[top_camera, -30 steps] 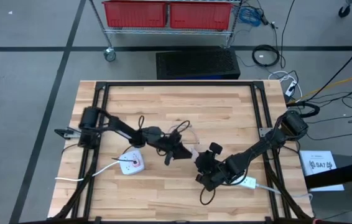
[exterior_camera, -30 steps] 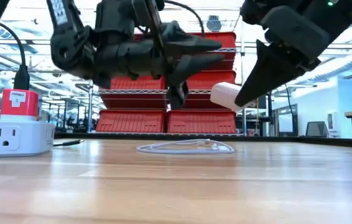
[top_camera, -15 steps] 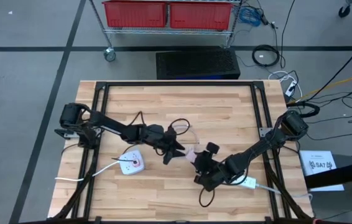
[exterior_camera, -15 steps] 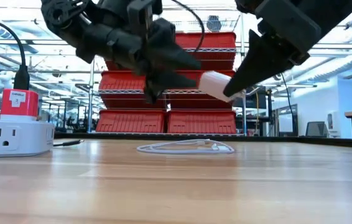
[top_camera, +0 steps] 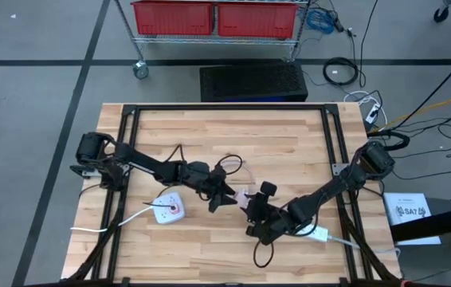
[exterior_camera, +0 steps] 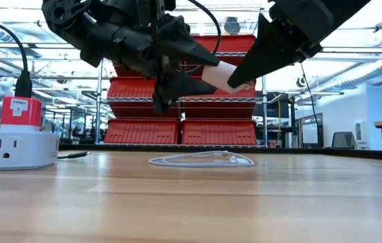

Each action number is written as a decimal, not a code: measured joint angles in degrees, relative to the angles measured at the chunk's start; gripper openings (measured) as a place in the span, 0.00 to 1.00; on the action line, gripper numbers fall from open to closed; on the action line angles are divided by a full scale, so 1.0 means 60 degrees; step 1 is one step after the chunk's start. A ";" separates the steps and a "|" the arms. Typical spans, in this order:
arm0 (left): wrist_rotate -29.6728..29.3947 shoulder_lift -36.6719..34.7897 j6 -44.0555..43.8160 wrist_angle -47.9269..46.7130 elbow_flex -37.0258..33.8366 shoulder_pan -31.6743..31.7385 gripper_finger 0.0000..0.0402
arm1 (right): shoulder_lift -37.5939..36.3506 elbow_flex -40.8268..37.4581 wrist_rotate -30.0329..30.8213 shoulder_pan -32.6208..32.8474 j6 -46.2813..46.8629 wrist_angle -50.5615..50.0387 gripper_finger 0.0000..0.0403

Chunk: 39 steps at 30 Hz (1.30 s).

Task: Insert USB
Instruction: Insert the pink charger adapter into the right white outlet extension

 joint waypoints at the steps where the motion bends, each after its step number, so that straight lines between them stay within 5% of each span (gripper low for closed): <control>1: -0.0028 0.0000 -0.0002 -0.0019 0.0000 0.0002 0.54 | 0.0000 0.0000 0.0004 -0.0023 -0.0049 0.0005 0.39; 12: -0.0201 0.0000 -0.0004 -0.0086 0.0004 -0.0012 0.53 | 0.0000 0.0000 -0.0230 -0.0147 -0.0380 0.0262 0.39; 24: -0.0197 -0.0011 -0.0148 -0.0270 0.0007 -0.0007 0.36 | 0.0004 -0.0011 -0.0476 -0.0245 -0.0710 0.0371 0.39; 27: -0.0270 0.0000 0.0033 -0.0414 -0.0006 -0.0006 0.34 | 0.0004 -0.0018 -0.0573 -0.0235 -0.0678 0.0375 0.20; 30: -0.0439 0.0000 0.0194 -0.0437 -0.0007 -0.0007 0.34 | 0.0004 -0.0018 -0.0528 -0.0238 -0.0662 0.0343 0.13; 39: -0.0864 0.0004 0.0592 -0.0144 0.0015 0.0019 0.31 | 0.0004 0.0844 -0.1110 -0.0216 -0.0266 -0.1326 0.17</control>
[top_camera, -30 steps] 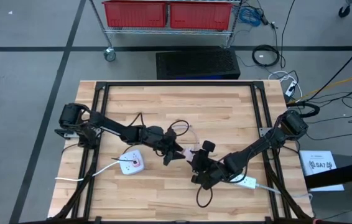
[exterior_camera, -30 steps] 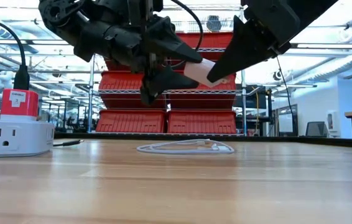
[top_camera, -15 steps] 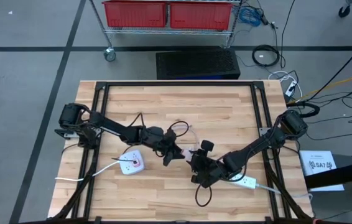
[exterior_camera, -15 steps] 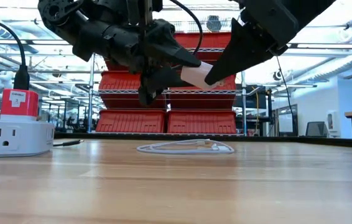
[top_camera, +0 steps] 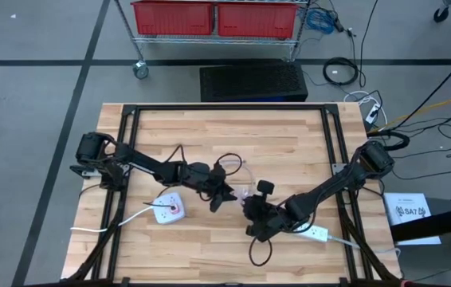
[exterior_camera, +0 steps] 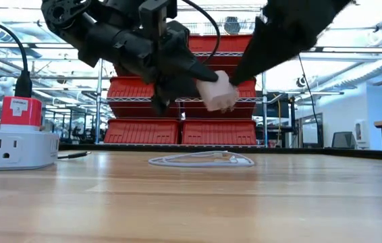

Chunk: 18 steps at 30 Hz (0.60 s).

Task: Insert USB
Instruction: Insert the pink charger adapter into the right white outlet extension

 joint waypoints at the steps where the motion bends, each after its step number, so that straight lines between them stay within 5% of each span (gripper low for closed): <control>1: -0.0009 -0.0003 0.0041 0.0037 0.0011 0.0013 0.31 | 0.0000 0.0315 -0.0213 0.0004 0.0127 -0.0603 0.19; 9: 0.0168 -0.0004 0.0511 -0.0051 0.0007 -0.0054 0.31 | -0.0017 0.2571 -0.2483 0.0358 0.1019 -0.4783 0.28; 18: 0.0383 -0.0033 0.1596 -0.0181 0.0198 -0.0596 0.31 | -0.0001 0.1671 -0.4410 0.2255 0.4535 -0.7323 0.02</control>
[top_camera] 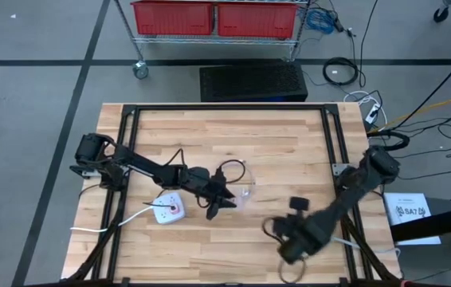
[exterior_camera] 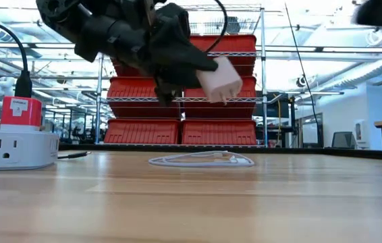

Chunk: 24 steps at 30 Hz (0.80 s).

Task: Insert USB
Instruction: Insert the pink charger adapter into the right white outlet extension

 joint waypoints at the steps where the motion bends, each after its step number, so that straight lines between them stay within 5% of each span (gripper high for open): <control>1: 0.0000 -0.0004 0.0113 -0.0024 0.0081 -0.0065 0.31 | -0.0006 -0.0140 -0.0244 0.0259 0.0550 0.0000 0.02; 16: -0.0794 -0.0011 0.1907 -0.2751 0.1748 -0.0468 0.31 | -0.0574 -0.2277 -0.1493 0.3058 0.7068 0.0216 0.00; 24: -0.0840 -0.0011 0.2167 -0.3302 0.1953 -0.0413 0.31 | -0.0935 -0.3540 -0.1312 0.2772 0.7143 0.2513 0.00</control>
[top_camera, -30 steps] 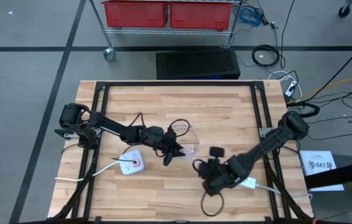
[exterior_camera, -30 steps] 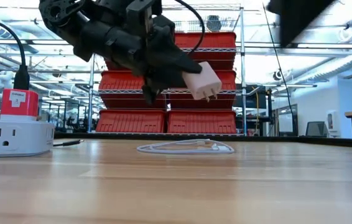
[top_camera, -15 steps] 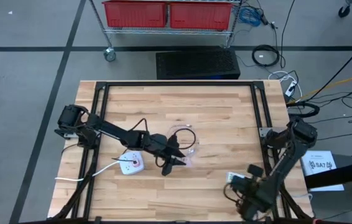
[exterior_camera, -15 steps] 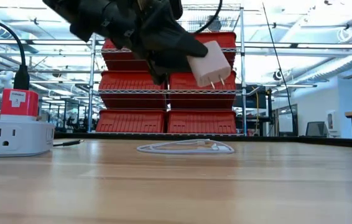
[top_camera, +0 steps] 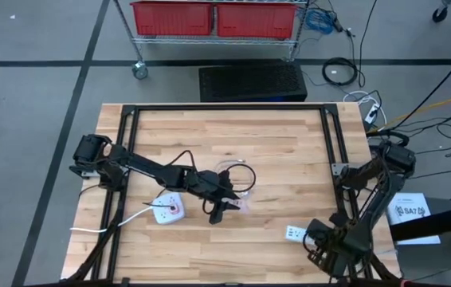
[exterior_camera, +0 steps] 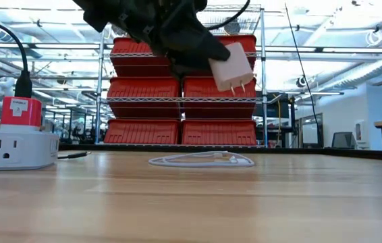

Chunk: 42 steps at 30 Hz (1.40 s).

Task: Insert USB
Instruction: Insert the pink charger adapter into the right white outlet extension

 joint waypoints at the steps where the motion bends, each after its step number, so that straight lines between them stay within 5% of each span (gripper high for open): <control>1: 0.0002 0.0000 -0.0002 0.0011 0.0002 -0.0008 0.31 | -0.0001 -0.0003 0.0055 -0.0142 -0.0249 0.0040 0.00; 21: -0.0679 0.1134 0.0509 0.0212 0.0839 -0.0493 0.31 | 0.0033 -0.0144 0.1591 -0.3353 -0.4975 0.2169 0.00; 32: -0.1570 0.2961 0.1160 -0.1402 0.3227 -0.0717 0.31 | 0.0044 -0.0148 0.1663 -0.3680 -0.5375 0.2364 0.00; 42: -0.1641 0.3424 0.1226 -0.1774 0.3778 -0.0744 0.31 | 0.0047 -0.0149 0.1859 -0.3589 -0.5357 0.2473 0.00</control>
